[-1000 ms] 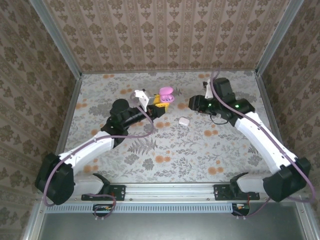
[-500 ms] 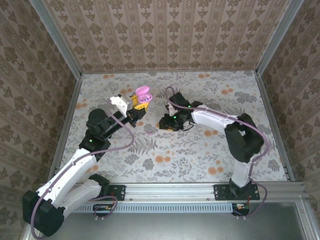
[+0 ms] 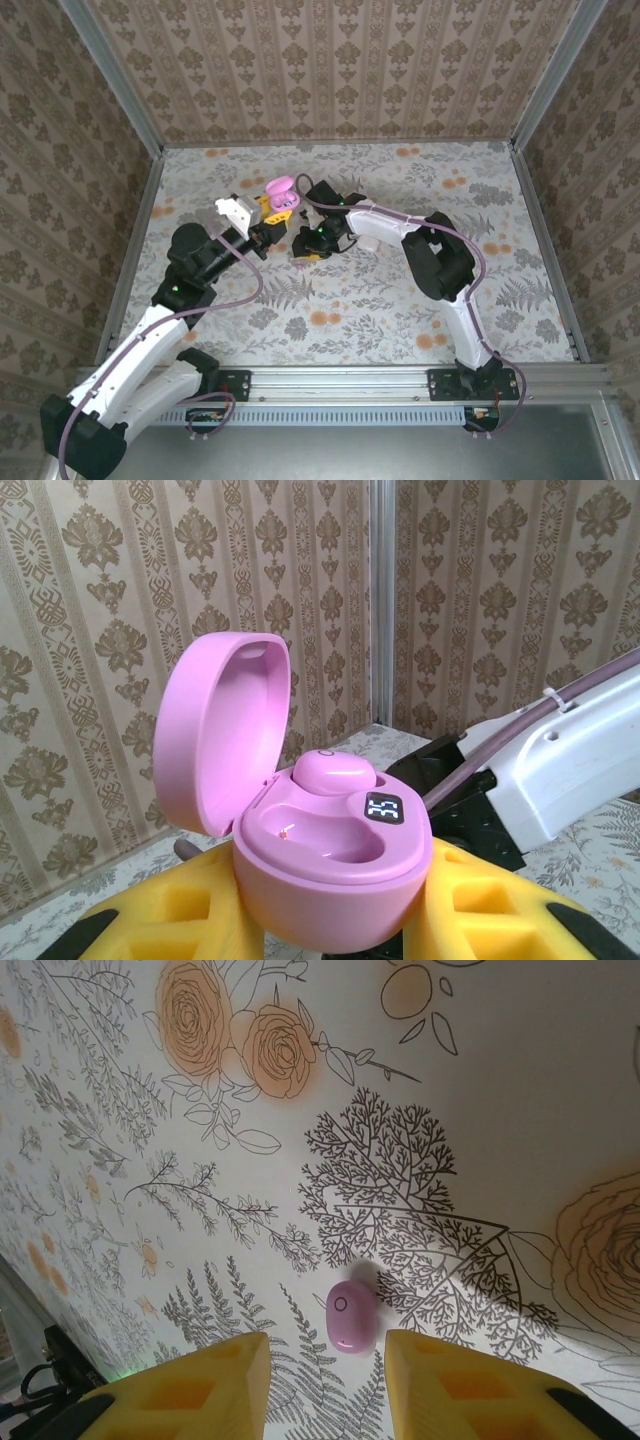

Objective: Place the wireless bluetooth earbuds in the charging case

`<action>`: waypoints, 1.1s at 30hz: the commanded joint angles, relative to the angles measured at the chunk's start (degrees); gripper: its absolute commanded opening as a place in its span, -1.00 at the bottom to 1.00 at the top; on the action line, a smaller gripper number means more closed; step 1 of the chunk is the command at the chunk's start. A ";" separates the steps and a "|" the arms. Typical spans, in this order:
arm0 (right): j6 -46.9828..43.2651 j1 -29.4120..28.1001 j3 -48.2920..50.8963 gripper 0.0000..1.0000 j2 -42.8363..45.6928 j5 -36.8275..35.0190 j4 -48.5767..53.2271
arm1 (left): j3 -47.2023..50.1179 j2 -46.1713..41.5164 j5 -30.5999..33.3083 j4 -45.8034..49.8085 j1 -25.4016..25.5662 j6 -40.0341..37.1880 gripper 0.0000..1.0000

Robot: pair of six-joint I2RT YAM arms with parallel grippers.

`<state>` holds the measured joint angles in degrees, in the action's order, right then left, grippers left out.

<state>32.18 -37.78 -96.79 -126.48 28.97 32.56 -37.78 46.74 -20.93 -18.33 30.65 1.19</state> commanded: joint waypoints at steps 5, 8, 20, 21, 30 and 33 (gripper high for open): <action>-2.99 -0.97 -5.68 -0.26 -3.87 1.13 7.65 | 0.36 -0.95 0.19 0.03 -0.33 -1.33 -0.34; -3.22 -1.09 -7.03 -0.26 -5.15 1.16 8.66 | 0.39 -0.99 0.19 0.01 -0.33 -1.32 -0.34; -4.92 -1.77 -11.05 -0.26 -8.15 0.03 12.98 | 0.02 -0.07 -0.34 -0.47 -0.33 -1.08 -0.33; -5.06 -1.81 -11.10 -0.26 -8.26 0.09 13.10 | -0.01 0.01 -0.47 -0.49 -0.33 -1.06 -0.33; -6.48 -2.47 -12.88 -0.31 -9.91 0.51 15.06 | -0.36 0.95 -0.42 -1.01 -0.33 -0.82 -0.33; -7.02 -2.65 -14.07 -0.33 -10.87 -0.40 16.33 | -0.87 1.56 -1.08 -1.01 -0.33 -0.72 -0.33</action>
<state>26.70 -39.99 -108.97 -135.28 29.06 45.65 -37.78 48.01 -21.12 -18.37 30.65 1.21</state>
